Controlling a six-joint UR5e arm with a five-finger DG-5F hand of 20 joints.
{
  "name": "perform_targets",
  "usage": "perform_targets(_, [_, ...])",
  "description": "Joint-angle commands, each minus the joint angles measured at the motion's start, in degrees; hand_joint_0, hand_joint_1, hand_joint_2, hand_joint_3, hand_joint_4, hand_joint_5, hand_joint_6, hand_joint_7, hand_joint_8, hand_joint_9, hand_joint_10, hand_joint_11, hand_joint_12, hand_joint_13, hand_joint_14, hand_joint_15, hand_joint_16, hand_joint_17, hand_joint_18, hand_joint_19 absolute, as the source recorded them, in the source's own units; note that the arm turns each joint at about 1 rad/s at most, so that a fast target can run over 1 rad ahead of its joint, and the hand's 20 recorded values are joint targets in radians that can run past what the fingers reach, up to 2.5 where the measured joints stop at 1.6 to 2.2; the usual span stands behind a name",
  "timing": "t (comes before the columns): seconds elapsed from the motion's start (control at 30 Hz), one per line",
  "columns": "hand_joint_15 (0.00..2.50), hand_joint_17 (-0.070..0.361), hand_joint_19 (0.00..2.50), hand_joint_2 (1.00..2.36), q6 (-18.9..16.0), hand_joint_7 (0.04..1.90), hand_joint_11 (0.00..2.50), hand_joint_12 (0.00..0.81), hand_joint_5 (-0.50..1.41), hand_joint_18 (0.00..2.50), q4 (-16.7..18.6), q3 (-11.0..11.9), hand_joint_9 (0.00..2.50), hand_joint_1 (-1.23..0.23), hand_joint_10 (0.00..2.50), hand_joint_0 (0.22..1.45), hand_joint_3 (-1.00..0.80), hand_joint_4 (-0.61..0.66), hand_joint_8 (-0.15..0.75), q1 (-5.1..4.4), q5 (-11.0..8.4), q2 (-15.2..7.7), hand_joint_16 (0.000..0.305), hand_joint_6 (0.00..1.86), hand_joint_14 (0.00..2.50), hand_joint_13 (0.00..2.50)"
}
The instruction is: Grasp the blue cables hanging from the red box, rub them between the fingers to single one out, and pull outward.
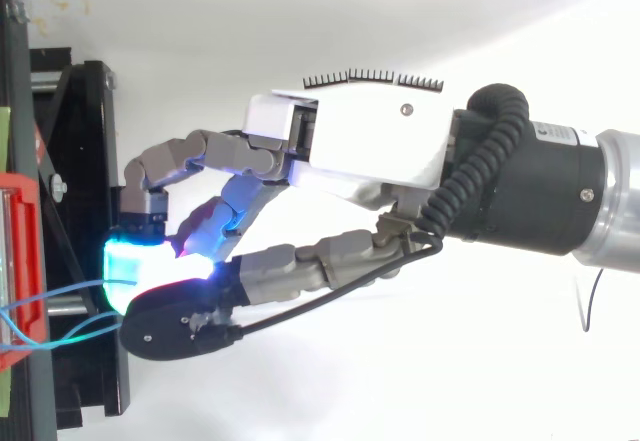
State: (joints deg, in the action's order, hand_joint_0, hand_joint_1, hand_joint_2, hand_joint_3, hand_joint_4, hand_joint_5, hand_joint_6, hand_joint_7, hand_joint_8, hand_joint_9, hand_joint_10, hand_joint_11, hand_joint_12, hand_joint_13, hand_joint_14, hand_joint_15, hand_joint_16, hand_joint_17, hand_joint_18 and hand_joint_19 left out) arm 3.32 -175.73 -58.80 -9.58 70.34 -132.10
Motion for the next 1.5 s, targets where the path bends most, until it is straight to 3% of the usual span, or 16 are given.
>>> perform_targets(0.0, [0.23, 0.111, 0.39, 1.01, -0.1, 1.15, 0.33, 0.378, -0.08, 0.77, 0.0, 0.0, 1.04, -0.66, 0.01, 0.57, -0.14, 0.22, 0.257, 0.00, -0.03, 0.0, 0.049, 0.67, 0.01, 0.74])
perform_targets(0.6, [0.25, 0.090, 0.46, 1.01, 0.1, 1.19, 0.36, 0.334, -0.07, 0.71, 0.0, 0.0, 1.04, -0.65, 0.01, 0.55, -0.37, 0.19, 0.246, 0.00, -0.03, 0.0, 0.040, 0.69, 0.01, 0.73])
perform_targets(0.93, [0.25, 0.103, 0.44, 1.01, 0.0, 1.20, 0.37, 0.364, -0.06, 0.78, 0.0, 0.0, 1.11, -0.55, 0.01, 0.58, -0.19, 0.20, 0.266, 0.00, -0.03, 0.0, 0.046, 0.68, 0.01, 0.78])
perform_targets(1.27, [0.23, 0.111, 0.39, 1.01, -0.1, 1.22, 0.38, 0.386, -0.05, 0.81, 0.0, 0.0, 1.11, -0.68, 0.01, 0.59, -0.05, 0.18, 0.278, 0.00, 0.06, 0.0, 0.049, 0.67, 0.01, 0.79])
perform_targets(1.47, [0.24, 0.109, 0.40, 1.01, 0.0, 1.27, 0.38, 0.378, -0.05, 0.81, 0.0, -0.1, 1.11, -0.69, 0.01, 0.59, -0.06, 0.18, 0.270, 0.09, 0.06, 0.0, 0.048, 0.65, 0.01, 0.78])
